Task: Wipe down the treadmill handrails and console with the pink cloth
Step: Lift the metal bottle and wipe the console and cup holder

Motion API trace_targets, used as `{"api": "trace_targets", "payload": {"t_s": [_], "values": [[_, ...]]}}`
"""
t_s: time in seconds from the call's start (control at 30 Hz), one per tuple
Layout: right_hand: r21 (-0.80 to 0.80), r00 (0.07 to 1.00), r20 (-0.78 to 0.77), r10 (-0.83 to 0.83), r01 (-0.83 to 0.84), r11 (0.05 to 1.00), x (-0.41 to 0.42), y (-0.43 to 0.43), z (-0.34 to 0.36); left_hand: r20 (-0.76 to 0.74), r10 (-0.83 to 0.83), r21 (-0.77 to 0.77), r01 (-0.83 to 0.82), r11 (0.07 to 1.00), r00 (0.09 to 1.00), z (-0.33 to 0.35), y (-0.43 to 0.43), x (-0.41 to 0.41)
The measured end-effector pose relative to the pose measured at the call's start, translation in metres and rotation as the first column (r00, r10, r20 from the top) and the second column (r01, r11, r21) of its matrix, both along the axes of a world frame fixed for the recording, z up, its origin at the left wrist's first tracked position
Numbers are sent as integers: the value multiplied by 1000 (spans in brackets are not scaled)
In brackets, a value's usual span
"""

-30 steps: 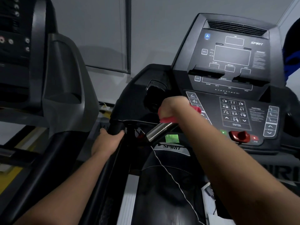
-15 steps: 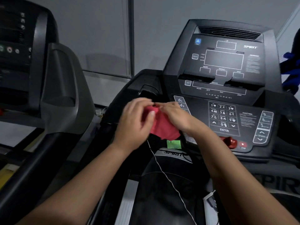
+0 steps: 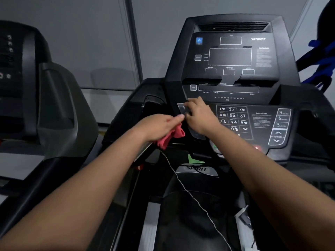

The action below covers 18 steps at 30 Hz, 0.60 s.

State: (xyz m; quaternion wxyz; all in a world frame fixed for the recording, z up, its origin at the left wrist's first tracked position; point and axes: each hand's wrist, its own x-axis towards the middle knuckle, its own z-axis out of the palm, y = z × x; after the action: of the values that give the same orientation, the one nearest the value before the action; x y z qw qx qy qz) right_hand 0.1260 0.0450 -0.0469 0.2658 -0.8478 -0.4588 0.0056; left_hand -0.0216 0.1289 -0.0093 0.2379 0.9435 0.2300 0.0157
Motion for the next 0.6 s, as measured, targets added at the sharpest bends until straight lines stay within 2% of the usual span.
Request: {"api": "trace_targets", "payload": {"t_s": [0.07,0.17,0.23,0.27,0.37,0.43,0.53,0.6], "values": [[-98,996,82,-33,41,994,-2,6,-13,76,19,-97,-12,995,997,-3,4,-1],[-77,978,190,-81,97,992,-6,9,-27,309,109,-158,-62,986,945,-27,5,-10],[-58,978,192,-84,97,994,-5,9,-28,425,140,-133,-91,987,894,-40,2,-17],[-53,979,187,-82,94,994,-5,9,-29,438,125,-87,-96,992,890,-43,-1,-19],[-41,979,186,-80,89,995,-4,8,-29,388,62,20,-76,997,920,-44,-6,-25],[-35,977,192,-92,100,994,-5,9,-29,334,5,157,-61,986,943,-41,-9,-26],[-17,978,179,-108,113,993,-5,9,-30,207,-97,427,-1,904,973,-32,-9,-17],[3,981,164,-106,107,994,-4,8,-30,61,-104,500,60,864,993,-24,-3,-5]]}}
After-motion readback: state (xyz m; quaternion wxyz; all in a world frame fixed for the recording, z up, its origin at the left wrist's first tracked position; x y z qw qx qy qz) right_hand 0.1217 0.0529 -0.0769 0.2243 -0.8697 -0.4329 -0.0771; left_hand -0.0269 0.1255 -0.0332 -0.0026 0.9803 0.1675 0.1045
